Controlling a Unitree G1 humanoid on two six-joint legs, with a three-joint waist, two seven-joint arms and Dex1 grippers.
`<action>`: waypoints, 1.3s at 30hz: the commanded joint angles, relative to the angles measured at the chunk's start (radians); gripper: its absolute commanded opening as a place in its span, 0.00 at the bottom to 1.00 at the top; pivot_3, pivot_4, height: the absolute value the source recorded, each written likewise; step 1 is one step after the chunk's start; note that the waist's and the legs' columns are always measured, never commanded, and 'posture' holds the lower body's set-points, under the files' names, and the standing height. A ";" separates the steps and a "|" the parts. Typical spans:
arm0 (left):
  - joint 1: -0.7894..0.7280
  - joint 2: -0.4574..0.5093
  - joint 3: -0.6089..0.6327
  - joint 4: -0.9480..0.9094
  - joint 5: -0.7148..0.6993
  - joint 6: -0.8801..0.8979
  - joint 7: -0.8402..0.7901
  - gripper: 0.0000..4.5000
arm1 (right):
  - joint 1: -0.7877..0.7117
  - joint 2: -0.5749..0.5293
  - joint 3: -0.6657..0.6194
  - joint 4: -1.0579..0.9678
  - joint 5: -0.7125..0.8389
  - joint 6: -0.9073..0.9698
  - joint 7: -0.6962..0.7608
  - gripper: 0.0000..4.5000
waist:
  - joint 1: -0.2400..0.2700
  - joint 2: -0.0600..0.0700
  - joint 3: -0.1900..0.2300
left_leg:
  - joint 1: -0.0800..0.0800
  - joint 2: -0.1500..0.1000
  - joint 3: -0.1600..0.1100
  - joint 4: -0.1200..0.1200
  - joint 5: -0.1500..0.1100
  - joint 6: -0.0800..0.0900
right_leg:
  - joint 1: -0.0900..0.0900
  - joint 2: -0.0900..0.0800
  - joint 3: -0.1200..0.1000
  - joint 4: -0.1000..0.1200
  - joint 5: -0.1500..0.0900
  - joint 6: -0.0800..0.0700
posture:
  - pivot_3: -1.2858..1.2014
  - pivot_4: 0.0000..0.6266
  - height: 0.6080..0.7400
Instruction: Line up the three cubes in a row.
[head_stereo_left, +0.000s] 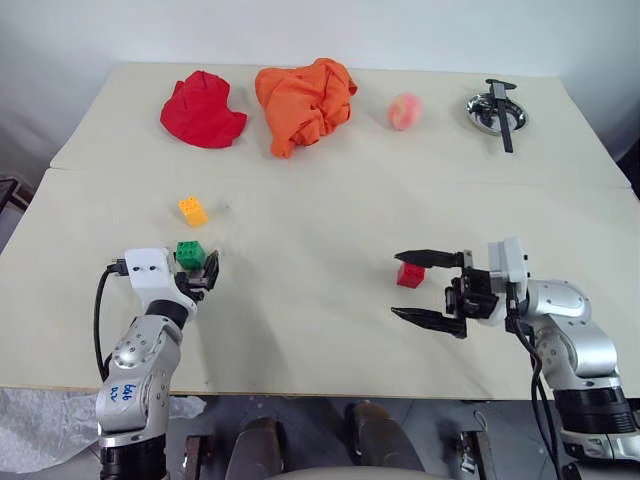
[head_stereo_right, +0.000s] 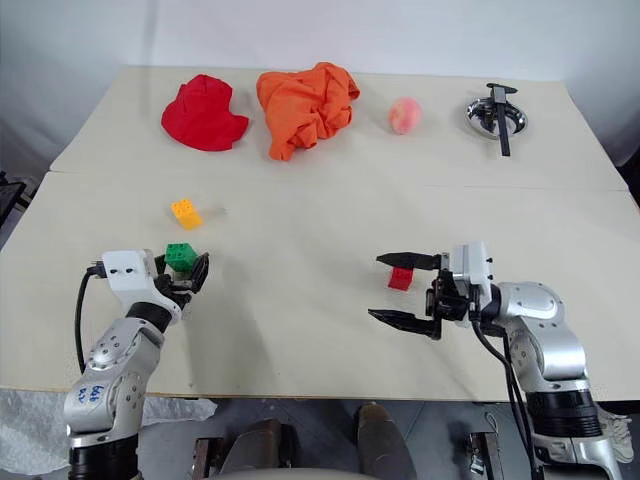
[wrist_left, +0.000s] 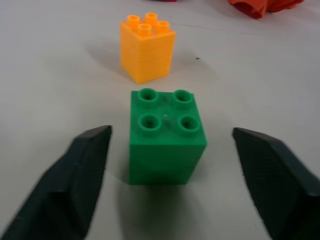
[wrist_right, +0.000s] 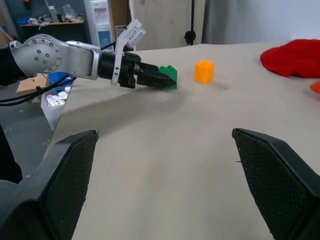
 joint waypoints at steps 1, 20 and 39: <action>-0.014 0.015 0.002 -0.004 0.001 -0.022 -0.035 0.57 | 0.012 -0.015 -0.034 -0.041 0.008 -0.019 -0.011 1.00 | 0.000 0.000 0.000 | 0.000 0.000 0.000 0.000 0.000 0.000 | 0.000 0.000 0.000 0.000 0.000 0.000 | 0.52 0.24 1.00; -0.830 0.230 -0.429 1.006 0.075 -0.619 -1.350 0.33 | 0.274 -0.092 -0.244 -0.096 -0.013 -0.079 -0.099 1.00 | 0.041 -0.001 0.004 | -0.003 -0.015 0.003 0.003 0.000 0.005 | 0.000 0.003 -0.001 -0.002 0.004 0.005 | 0.52 0.24 1.00; -1.017 -0.020 -0.449 1.498 0.259 -0.941 -1.278 0.33 | 0.441 -0.060 -0.281 -0.180 -0.020 -0.122 -0.180 1.00 | 0.028 -0.002 0.005 | -0.004 -0.014 0.004 0.005 0.001 0.010 | -0.003 -0.001 0.005 -0.002 0.006 0.010 | 0.52 0.24 1.00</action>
